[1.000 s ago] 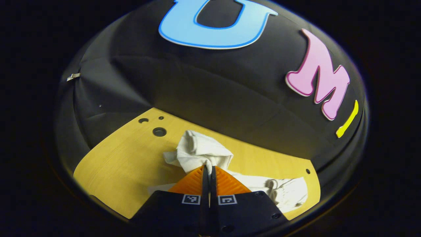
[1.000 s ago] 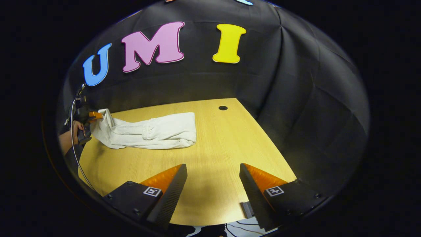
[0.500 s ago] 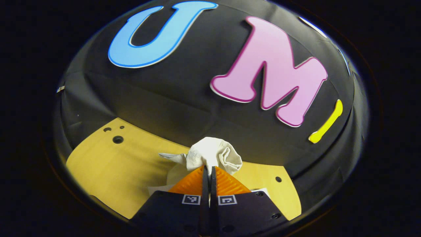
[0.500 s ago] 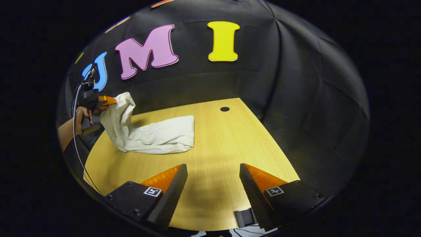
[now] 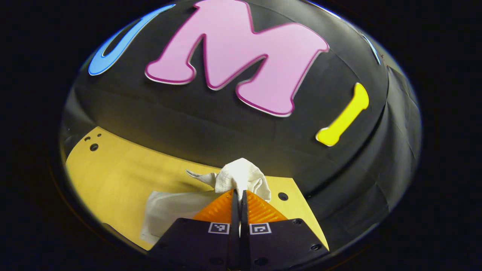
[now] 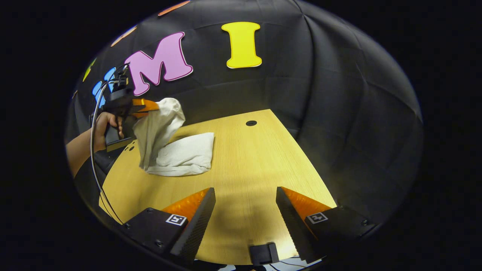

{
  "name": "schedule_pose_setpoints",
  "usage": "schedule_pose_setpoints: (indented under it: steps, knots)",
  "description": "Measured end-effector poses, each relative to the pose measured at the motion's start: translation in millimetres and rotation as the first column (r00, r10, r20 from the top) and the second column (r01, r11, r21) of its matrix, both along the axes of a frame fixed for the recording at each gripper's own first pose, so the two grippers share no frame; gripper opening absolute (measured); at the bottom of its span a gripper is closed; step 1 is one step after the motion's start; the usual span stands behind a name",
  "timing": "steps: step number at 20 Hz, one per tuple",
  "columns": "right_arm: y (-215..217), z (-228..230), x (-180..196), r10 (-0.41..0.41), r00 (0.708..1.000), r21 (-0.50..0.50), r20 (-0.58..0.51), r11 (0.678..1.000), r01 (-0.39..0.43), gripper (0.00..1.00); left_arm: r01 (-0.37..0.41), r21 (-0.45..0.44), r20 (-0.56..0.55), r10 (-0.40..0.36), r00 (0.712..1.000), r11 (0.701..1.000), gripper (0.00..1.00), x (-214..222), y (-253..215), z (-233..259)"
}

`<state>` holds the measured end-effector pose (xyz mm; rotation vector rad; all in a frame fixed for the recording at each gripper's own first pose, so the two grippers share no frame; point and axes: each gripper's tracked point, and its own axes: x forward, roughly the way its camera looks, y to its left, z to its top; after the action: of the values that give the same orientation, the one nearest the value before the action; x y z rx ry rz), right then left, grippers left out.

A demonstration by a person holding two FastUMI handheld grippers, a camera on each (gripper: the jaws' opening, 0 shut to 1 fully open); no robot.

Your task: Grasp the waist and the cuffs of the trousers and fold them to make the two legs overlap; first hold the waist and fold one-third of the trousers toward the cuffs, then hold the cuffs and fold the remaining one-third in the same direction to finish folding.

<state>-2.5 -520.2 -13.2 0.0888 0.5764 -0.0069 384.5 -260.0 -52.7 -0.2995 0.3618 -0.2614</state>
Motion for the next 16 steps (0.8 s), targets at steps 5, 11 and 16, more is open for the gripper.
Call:
schedule_pose_setpoints:
  steps: [5, 11, 16]
  knots:
    - [-8.7, -6.1, -16.0, 0.045, 0.999, -0.005, -0.019, 0.999, -0.046, 0.99, 0.056, 0.054, -0.049, -0.053, 0.997, 0.997, 0.05, -12.7, -59.8, -43.2]
    - [-9.9, -7.9, -24.9, 0.049, 0.998, 0.002, -0.026, 0.999, -0.049, 0.99, 0.062, 0.129, -0.134, -0.044, 0.99, 0.99, 0.23, -25.7, -75.9, -89.8]
    - [-7.8, -7.8, -26.8, 0.056, 0.998, 0.011, -0.024, 0.998, -0.056, 0.99, 0.037, 0.229, -0.112, -0.011, 0.994, 0.973, 0.45, -60.4, -40.4, -96.7]
